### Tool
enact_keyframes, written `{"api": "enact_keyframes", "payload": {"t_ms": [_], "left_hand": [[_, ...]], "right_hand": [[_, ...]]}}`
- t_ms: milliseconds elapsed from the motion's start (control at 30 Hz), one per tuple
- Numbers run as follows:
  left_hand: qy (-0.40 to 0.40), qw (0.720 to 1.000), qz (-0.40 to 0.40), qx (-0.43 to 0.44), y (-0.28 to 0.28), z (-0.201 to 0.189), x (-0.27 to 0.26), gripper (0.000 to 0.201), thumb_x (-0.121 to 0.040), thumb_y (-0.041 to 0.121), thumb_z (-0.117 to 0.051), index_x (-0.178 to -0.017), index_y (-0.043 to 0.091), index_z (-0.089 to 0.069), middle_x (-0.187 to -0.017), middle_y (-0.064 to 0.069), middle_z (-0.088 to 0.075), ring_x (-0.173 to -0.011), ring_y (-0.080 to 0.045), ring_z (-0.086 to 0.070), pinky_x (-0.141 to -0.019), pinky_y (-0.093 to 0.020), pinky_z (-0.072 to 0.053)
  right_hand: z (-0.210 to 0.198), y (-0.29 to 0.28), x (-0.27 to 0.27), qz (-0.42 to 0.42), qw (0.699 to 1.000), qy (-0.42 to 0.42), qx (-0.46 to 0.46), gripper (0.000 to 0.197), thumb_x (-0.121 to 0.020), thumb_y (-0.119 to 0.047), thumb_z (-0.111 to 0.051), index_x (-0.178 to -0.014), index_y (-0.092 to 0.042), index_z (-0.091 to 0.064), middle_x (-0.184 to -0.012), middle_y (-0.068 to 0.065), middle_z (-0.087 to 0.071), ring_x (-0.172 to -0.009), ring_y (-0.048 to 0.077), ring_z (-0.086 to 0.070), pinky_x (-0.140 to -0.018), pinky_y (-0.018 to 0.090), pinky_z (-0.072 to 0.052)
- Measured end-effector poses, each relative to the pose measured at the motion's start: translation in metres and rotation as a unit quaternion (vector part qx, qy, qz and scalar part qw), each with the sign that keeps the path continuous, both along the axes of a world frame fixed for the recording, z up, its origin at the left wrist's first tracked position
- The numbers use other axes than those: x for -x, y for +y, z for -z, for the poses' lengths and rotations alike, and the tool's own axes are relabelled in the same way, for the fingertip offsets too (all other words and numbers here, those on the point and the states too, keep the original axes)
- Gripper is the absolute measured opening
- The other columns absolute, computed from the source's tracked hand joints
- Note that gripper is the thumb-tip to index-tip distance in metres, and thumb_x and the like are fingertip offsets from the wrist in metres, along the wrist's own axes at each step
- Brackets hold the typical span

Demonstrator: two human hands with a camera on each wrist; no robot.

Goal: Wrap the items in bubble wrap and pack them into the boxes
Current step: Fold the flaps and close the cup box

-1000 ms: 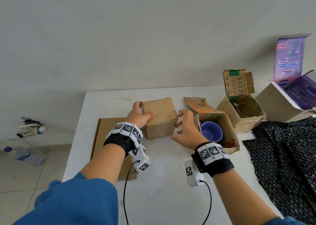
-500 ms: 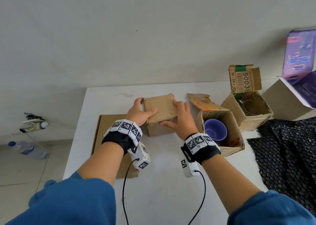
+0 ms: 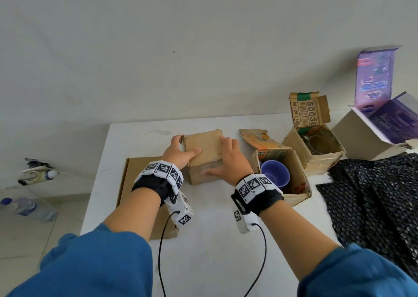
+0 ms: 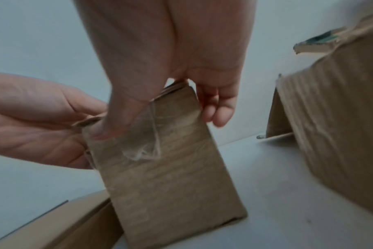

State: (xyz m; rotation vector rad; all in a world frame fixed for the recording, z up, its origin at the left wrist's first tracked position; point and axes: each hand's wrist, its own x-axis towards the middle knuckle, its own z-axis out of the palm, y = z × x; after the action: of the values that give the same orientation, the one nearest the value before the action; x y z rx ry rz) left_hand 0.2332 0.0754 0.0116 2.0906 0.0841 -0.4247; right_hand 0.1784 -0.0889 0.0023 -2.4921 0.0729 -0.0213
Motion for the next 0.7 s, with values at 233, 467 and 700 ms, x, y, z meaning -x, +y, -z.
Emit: {"api": "enact_keyframes", "payload": {"t_ms": [233, 467, 700], "left_hand": [[0.005, 1.000, 0.010, 0.003, 0.004, 0.003, 0.001, 0.073, -0.082, 0.043, -0.067, -0.140, 0.023, -0.028, -0.127, -0.005, -0.053, -0.099, -0.022, -0.055, -0.081, -0.029, -0.042], [-0.036, 0.999, 0.011, -0.011, 0.006, 0.000, 0.016, 0.072, -0.077, 0.043, -0.073, -0.133, 0.024, -0.031, -0.097, -0.002, -0.059, -0.088, -0.020, -0.059, -0.078, -0.032, -0.047], [-0.136, 0.989, 0.024, 0.060, 0.019, 0.019, 0.052, 0.073, -0.068, 0.019, -0.083, -0.117, 0.034, -0.030, -0.110, -0.002, -0.054, -0.097, -0.021, -0.059, -0.083, -0.045, -0.054]], "right_hand": [[0.009, 0.001, -0.001, -0.011, 0.999, -0.011, 0.039, 0.095, -0.061, -0.044, -0.084, -0.129, -0.002, -0.034, -0.121, 0.012, -0.039, -0.092, 0.029, -0.055, -0.074, 0.040, -0.051], [-0.016, -0.019, 0.008, -0.050, 0.997, 0.035, -0.042, 0.123, -0.060, -0.031, -0.088, -0.149, -0.019, -0.003, -0.139, 0.016, -0.035, -0.120, 0.031, -0.050, -0.098, 0.040, -0.045], [-0.020, -0.005, 0.018, -0.054, 0.995, 0.083, 0.012, 0.109, -0.073, -0.049, -0.074, -0.148, -0.035, 0.004, -0.125, 0.016, -0.041, -0.107, 0.035, -0.056, -0.095, 0.044, -0.047]]}}
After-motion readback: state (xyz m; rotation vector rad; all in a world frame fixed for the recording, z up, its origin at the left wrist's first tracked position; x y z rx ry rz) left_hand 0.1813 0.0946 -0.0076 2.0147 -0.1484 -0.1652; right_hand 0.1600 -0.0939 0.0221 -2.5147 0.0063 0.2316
